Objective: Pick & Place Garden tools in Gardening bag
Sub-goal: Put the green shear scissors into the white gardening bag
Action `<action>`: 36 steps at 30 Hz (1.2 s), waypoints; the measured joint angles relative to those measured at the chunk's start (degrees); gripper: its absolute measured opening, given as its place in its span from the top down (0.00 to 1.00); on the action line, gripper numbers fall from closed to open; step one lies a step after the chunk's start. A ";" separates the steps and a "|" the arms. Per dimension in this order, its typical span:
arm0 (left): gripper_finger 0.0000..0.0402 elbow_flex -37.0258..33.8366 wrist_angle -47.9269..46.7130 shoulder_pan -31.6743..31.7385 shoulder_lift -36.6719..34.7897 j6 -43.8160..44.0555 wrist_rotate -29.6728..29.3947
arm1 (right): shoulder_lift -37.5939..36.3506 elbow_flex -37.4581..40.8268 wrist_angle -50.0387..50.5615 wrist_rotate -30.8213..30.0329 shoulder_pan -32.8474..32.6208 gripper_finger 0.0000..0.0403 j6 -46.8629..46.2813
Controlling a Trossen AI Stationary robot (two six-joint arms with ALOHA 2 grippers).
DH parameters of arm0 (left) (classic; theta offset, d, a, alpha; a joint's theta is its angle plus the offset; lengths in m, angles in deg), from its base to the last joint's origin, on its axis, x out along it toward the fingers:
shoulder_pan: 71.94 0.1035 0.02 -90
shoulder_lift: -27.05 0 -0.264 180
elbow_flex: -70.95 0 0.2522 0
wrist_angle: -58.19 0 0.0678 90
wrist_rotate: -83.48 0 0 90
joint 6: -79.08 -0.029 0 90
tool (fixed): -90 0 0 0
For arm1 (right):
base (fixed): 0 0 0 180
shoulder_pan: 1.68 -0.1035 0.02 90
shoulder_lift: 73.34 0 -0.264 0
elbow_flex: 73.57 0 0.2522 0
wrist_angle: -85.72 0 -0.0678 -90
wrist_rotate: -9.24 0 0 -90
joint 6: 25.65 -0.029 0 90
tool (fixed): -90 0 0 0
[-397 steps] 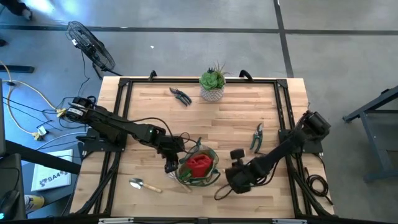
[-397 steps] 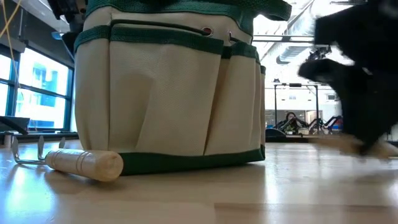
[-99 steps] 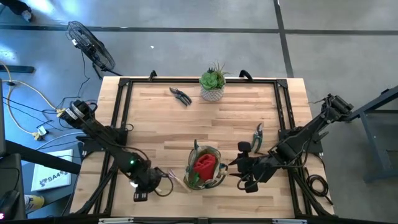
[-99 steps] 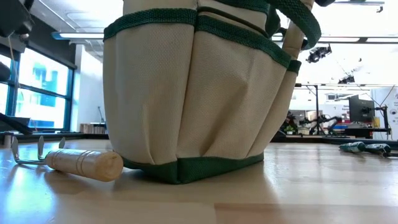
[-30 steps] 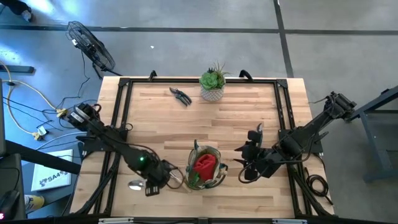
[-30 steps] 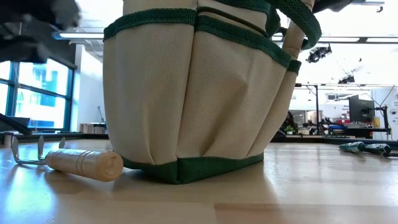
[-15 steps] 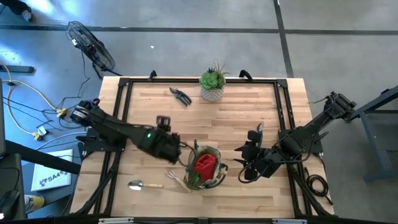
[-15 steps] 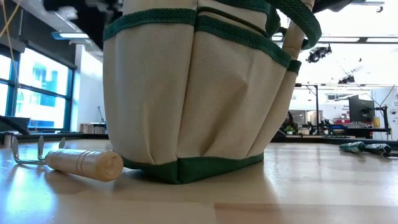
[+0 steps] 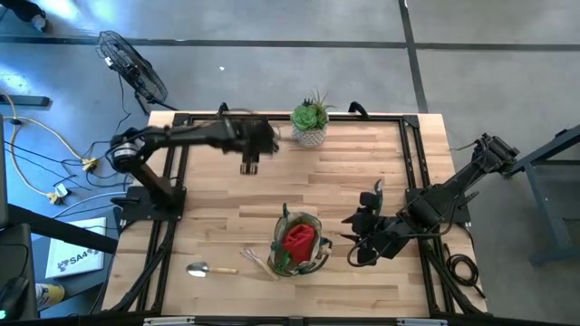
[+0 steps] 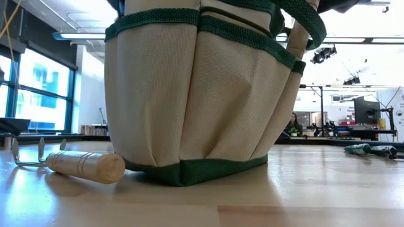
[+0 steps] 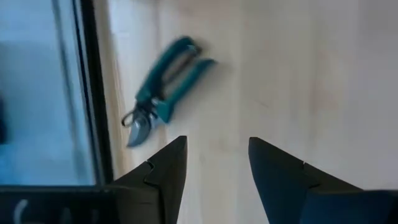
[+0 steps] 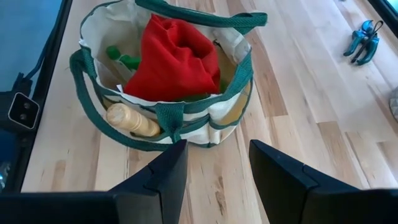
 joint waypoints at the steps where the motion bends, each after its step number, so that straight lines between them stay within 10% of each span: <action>1: 0.59 -0.62 2.13 2.50 0.00 -1.22 2.91 | 0.00 0.00 -0.12 0.22 0.00 0.59 0.00; 14: 0.59 -3.30 16.58 11.79 0.29 -16.16 20.99 | 0.00 0.00 0.17 -0.16 0.00 0.59 0.12; 36: 0.59 -3.35 17.23 11.81 10.91 -20.68 12.97 | 0.02 0.00 -2.00 -2.91 2.74 0.59 -4.28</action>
